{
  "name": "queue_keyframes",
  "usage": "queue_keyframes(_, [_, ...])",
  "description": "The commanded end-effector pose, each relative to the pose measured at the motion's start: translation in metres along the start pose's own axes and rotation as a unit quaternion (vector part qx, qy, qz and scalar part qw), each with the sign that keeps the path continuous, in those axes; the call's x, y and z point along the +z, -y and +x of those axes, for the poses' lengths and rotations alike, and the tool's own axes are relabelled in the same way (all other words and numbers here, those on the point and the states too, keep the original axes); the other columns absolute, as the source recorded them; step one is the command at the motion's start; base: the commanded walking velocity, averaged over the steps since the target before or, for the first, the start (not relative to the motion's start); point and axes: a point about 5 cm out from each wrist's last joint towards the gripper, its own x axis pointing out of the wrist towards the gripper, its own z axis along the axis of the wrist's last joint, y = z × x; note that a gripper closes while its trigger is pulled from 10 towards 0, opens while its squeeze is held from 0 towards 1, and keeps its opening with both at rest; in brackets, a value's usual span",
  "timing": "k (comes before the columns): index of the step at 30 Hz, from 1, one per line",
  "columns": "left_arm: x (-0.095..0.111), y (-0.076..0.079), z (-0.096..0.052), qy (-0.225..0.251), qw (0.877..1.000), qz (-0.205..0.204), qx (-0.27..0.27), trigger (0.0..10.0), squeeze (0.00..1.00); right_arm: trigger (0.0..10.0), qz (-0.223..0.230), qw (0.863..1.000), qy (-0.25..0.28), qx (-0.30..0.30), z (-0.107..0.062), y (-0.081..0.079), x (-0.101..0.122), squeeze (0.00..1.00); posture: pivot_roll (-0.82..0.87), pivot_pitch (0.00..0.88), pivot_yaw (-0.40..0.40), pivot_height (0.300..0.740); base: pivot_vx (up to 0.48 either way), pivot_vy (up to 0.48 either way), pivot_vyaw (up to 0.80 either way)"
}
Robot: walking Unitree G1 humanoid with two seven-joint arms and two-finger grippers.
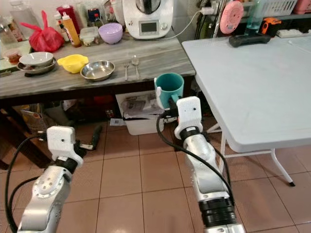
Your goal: Setting the table
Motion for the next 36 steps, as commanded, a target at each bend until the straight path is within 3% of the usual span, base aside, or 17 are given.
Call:
queue_keyframes(1, [0.001, -0.002, 0.001, 0.003, 1.0, 0.001, -0.003, 10.0, 0.0, 10.0, -0.001, 1.0, 0.019, -0.002, 0.003, -0.001, 0.008, 0.0, -0.05, 0.032, 0.076, 0.74, 0.0, 0.0, 0.59])
queue_keyframes(11, [0.001, 0.0, 0.003, 0.005, 1.0, -0.003, -0.009, 10.0, 0.0, 10.0, -0.01, 1.0, 0.017, -0.012, 0.005, 0.002, 0.007, 0.0, -0.06, 0.026, 0.074, 0.74, 0.0, 0.0, 0.78])
queue_keyframes(17, [0.003, 0.004, 0.002, 0.012, 1.0, -0.01, -0.02, 10.0, 0.0, 10.0, -0.013, 0.999, 0.018, -0.027, 0.005, 0.006, 0.007, 0.0, -0.06, 0.025, 0.077, 0.74, 0.0, 0.0, 0.0])
queue_keyframes(36, [0.011, 0.006, 0.002, 0.027, 0.999, -0.029, -0.033, 10.0, 0.0, 10.0, -0.016, 0.999, 0.023, -0.031, 0.004, 0.008, 0.008, 0.0, -0.06, 0.032, 0.081, 0.74, 0.401, 0.0, 0.0])
